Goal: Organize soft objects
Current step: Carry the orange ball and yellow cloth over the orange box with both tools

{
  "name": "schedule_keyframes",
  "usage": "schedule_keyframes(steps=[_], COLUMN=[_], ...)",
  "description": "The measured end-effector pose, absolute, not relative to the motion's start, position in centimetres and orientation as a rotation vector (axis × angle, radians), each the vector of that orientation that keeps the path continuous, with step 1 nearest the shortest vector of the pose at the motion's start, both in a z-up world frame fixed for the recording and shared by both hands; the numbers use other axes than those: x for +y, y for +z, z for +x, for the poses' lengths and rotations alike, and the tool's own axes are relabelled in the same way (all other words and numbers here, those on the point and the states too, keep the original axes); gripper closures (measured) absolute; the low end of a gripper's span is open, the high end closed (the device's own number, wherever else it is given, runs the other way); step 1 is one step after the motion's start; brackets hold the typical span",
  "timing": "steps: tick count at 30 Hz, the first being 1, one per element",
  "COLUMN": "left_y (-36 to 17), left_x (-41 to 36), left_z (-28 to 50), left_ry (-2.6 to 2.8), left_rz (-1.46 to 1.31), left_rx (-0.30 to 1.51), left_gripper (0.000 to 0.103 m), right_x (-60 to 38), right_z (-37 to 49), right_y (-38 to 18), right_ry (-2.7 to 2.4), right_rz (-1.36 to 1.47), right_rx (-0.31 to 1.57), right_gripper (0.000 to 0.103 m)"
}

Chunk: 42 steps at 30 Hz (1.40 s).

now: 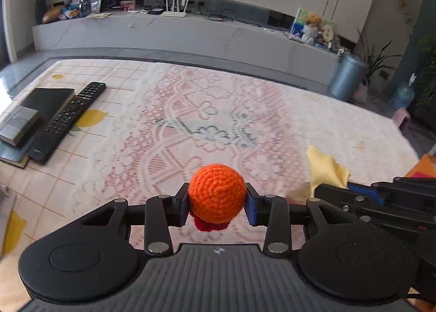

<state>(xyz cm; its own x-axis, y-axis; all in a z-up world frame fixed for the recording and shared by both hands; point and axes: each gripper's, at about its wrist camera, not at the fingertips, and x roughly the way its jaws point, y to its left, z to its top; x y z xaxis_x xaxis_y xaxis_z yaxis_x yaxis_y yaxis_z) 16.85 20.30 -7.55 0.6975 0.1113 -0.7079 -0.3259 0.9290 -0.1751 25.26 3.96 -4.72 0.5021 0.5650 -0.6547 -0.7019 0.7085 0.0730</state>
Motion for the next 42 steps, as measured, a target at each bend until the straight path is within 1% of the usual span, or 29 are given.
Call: schedule_keyframes(steps=[9,20,35,42], left_y=[-4.3,-1.8,-0.5,-0.5], left_x=[14.8,6.2,-5.6,-9.1], left_z=[14.6,14.5,18.8,21.6], left_ry=[0.118,-0.058,-0.325,-0.437], left_rz=[-0.353,-0.291,-0.167,-0.129], left_rx=[0.711,0.691,0.72,0.741], left_gripper=[0.058,0.058,0.058,0.058], right_x=[-2.5,-11.3,-23.6,-28.8], right_z=[23.2,21.1,23.4,25.9], right_y=[-1.2,2.2,4.6,4.5], right_ry=[0.731,0.637,0.469,0.385], right_rz=[-0.163,-0.184,-0.21,-0.163], right_rx=[0.674,0.619,0.671,0.724], right_gripper=[0.097,0.097,0.097,0.097])
